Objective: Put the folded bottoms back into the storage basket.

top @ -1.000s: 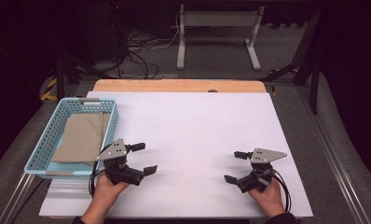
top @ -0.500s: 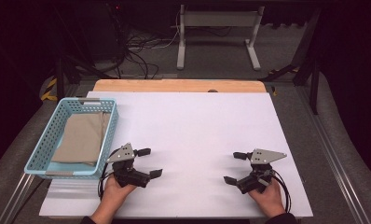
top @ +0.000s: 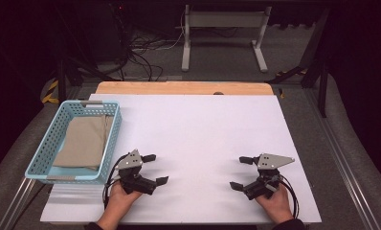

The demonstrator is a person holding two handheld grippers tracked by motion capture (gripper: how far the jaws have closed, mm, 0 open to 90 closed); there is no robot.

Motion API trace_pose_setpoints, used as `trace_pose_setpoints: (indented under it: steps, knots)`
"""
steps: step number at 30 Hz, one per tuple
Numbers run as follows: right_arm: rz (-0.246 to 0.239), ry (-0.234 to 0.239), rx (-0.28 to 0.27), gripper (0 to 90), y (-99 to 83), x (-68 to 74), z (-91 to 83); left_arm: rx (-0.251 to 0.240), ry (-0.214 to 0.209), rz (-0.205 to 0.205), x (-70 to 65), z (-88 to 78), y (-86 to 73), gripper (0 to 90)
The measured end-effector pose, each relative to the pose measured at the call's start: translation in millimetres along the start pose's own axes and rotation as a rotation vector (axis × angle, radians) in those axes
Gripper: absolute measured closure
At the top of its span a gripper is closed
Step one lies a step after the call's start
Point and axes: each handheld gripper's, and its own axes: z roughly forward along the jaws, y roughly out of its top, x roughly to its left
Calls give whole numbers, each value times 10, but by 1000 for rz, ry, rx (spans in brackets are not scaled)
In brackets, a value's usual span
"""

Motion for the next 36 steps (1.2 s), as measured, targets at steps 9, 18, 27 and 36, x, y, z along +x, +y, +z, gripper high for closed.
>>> trace_pose_setpoints:
  steps: [9,18,27,36]
  knots:
    - [-15,2,9,2,4,10,26,-9,-8,1,-10,2,-1,29]
    - [-15,1,9,2,4,11,28,-11,-8,6,-14,3,1,21]
    - [-17,1,10,2,4,10,31,-11,-7,6,-17,6,1,19]
    - [-17,-1,12,2,4,13,33,-29,14,2,-12,-6,4,0]
